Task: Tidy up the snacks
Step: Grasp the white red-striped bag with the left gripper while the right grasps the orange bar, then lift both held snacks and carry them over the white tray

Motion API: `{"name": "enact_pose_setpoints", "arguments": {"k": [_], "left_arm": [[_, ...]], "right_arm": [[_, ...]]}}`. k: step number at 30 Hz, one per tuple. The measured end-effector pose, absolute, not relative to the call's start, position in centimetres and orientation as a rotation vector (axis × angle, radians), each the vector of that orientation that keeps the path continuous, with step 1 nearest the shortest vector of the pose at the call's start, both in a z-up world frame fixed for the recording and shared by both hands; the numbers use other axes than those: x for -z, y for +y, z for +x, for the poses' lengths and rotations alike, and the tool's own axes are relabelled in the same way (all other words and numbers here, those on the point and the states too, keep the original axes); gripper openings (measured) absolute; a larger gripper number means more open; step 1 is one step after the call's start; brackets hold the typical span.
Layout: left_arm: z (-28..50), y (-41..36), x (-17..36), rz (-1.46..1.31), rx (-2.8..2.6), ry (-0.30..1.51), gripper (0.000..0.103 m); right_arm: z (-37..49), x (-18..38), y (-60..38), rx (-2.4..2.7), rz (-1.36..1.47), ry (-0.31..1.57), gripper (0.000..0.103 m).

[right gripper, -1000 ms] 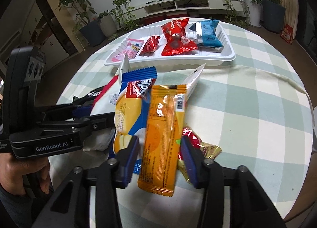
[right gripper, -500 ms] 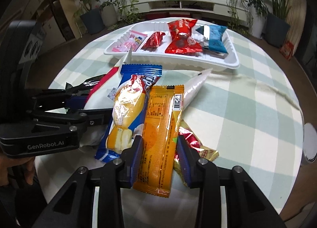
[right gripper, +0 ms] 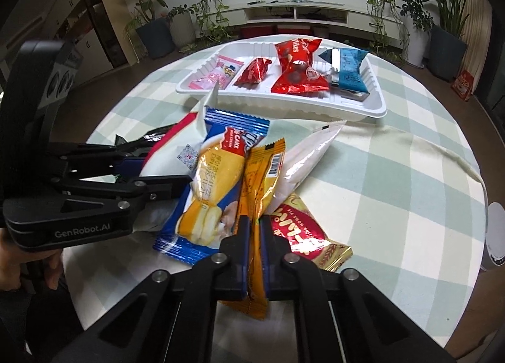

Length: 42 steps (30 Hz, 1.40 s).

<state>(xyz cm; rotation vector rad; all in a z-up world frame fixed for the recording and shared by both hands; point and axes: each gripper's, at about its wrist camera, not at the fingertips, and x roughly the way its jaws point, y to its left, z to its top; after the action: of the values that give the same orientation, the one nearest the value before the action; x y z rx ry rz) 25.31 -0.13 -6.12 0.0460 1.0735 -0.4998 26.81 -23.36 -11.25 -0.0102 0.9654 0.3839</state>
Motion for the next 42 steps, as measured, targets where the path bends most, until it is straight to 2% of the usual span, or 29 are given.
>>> {"name": "enact_pose_setpoints", "arguments": {"k": [28,42], "left_arm": [[22.9,0.8,4.0,0.067,0.494,0.986,0.021],[21.6,1.9,2.4,0.034,0.489,0.961,0.02]], "right_arm": [[26.0,9.4,-24.4,-0.389,0.057,0.882,0.003],[25.4,8.5,-24.9,-0.392,0.074,0.86,0.003]]}}
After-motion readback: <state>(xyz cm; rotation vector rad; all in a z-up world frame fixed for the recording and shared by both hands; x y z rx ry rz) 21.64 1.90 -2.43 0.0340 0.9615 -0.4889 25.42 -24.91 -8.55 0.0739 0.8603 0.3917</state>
